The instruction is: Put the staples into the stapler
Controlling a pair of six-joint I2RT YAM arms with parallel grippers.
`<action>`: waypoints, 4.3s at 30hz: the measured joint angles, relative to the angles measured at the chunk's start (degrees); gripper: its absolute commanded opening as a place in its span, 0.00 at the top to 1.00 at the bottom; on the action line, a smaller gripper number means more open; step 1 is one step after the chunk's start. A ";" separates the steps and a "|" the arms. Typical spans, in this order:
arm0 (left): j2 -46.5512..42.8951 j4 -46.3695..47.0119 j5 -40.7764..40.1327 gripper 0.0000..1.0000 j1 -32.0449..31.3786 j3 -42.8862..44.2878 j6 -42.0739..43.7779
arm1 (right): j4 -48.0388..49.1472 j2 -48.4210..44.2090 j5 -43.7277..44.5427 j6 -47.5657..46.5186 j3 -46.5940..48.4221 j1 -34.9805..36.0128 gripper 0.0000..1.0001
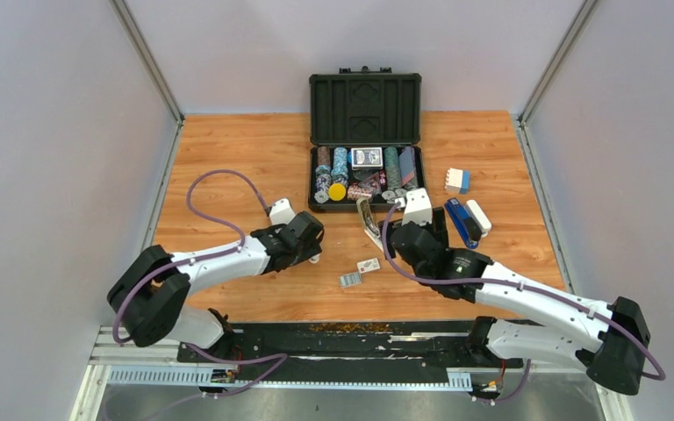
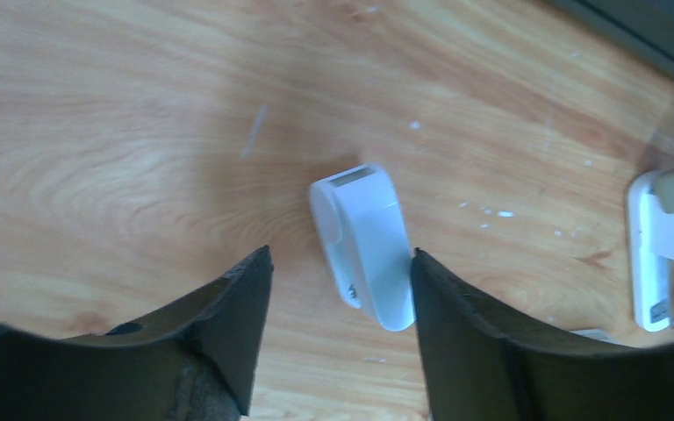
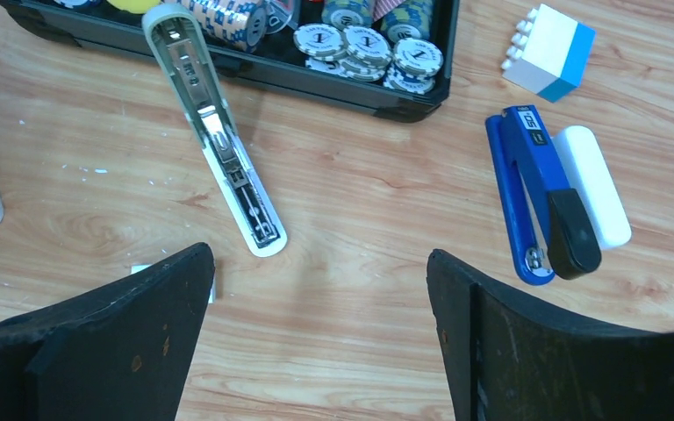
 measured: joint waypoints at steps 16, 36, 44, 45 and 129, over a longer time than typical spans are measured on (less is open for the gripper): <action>6.10 2.80 0.59 0.77 5.77 5.62 5.73 | 0.02 -3.61 0.22 -0.09 -4.46 -0.72 0.06; 14.38 33.24 30.99 0.76 31.98 8.00 21.31 | 0.09 -3.87 -3.56 -0.31 -5.44 -0.72 0.06; 26.88 47.12 43.71 0.76 39.15 13.57 18.23 | 0.02 -4.66 -4.85 -0.31 -6.05 -0.72 0.06; 28.72 50.05 45.29 0.76 40.13 13.55 16.92 | 0.02 -4.66 -4.94 -0.31 -6.05 -0.72 0.06; -39.76 -12.31 21.81 0.00 24.70 3.06 45.99 | -9.35 38.14 -30.36 7.67 19.89 6.10 0.68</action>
